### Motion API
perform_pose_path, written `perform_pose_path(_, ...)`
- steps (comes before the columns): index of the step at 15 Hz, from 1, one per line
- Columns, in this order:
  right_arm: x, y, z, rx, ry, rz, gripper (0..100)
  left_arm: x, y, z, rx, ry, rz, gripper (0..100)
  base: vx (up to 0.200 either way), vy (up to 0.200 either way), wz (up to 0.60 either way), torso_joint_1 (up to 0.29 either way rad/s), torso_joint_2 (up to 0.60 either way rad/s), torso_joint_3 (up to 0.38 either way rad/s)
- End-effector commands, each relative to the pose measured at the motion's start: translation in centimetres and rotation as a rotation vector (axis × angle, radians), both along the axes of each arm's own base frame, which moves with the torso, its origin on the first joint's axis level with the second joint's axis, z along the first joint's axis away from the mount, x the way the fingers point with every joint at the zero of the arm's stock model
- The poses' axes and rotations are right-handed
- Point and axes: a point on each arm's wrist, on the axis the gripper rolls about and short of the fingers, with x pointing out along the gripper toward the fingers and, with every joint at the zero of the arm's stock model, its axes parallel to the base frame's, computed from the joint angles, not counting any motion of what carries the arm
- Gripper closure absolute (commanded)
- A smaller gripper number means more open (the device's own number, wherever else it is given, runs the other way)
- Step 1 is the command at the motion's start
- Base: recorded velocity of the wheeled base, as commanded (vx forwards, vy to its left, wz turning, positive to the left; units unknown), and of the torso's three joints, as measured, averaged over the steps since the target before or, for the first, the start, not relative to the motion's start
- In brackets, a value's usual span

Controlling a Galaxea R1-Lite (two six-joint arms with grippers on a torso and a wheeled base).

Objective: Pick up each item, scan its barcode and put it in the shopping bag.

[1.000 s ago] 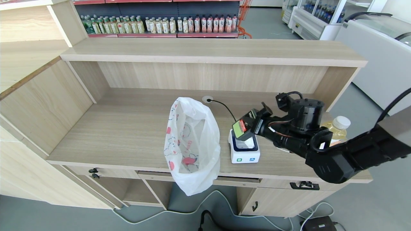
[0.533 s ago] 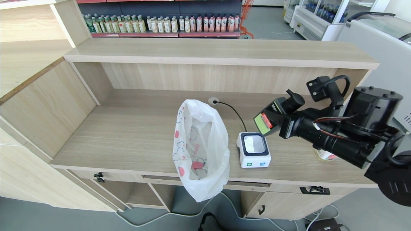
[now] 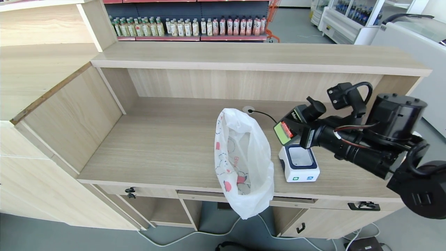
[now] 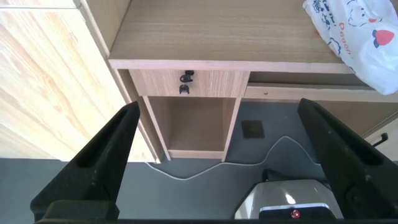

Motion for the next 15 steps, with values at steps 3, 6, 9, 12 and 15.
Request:
perform_pose_path(3, 1.6, 2.1, -3.2, -0.029, 0.092, -0.018, 100, 0.0, 0.0, 0.0, 0.0, -0.001, -0.001, 0, 0.0, 0.0, 0.0, 0.0, 0.0, 0.0)
perform_pose_path(6, 1.3, 4.4, -4.6, -0.024, 0.122, 0.025, 100, 0.0, 0.0, 0.0, 0.0, -0.001, -0.001, 0, 0.0, 0.0, 0.0, 0.0, 0.0, 0.0)
perform_pose_path(9, 2.0, 6.4, -6.6, -0.015, 0.104, 0.069, 100, 0.0, 0.0, 0.0, 0.0, -0.001, -0.001, 0, 0.0, 0.0, 0.0, 0.0, 0.0, 0.0)
perform_pose_path(12, 2.9, 7.1, -9.2, -0.059, 0.089, 0.076, 100, 0.0, 0.0, 0.0, 0.0, -0.001, -0.001, 0, 0.0, 0.0, 0.0, 0.0, 0.0, 0.0)
perform_pose_path(15, 3.8, 7.2, -11.5, -0.1, 0.124, 0.086, 100, 0.0, 0.0, 0.0, 0.0, -0.001, -0.001, 0, 0.0, 0.0, 0.0, 0.0, 0.0, 0.0)
